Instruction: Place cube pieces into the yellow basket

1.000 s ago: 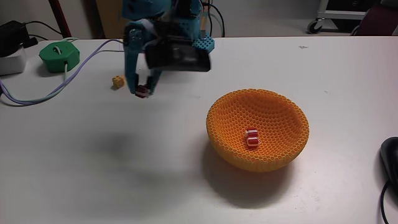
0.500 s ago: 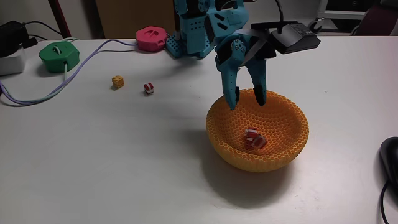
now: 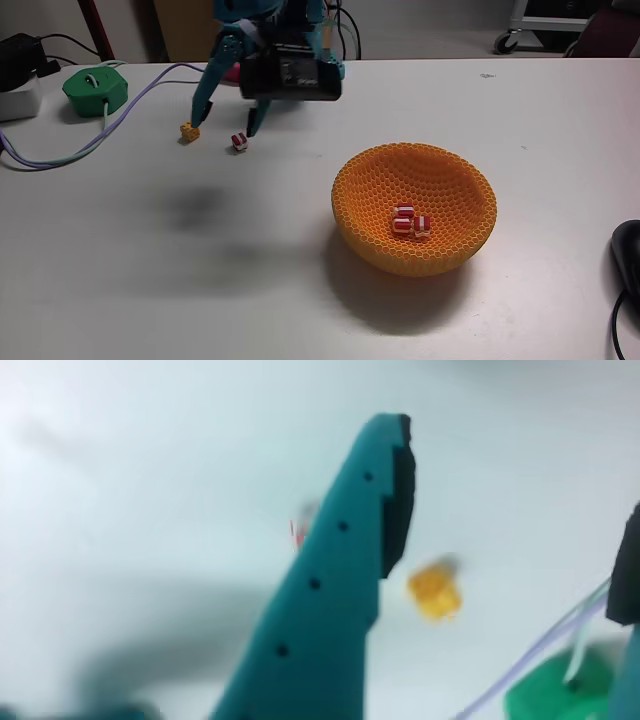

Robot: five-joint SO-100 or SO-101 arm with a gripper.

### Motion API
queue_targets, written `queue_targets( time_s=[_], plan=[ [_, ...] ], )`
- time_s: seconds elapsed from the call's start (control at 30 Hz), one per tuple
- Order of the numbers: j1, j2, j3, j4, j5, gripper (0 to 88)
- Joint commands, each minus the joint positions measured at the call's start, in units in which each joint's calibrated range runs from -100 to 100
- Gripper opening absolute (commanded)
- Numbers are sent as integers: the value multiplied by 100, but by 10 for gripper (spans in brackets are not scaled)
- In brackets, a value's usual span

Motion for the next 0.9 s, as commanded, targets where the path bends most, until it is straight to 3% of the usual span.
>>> queue_targets(
  time_s=[0.0,0.3,0.87],
  plan=[
    [627,-248,764,21,39,314],
    [1298,-49,1370,178,-15,306],
    [1298,765,1563,-482,-137,286]
  ],
)
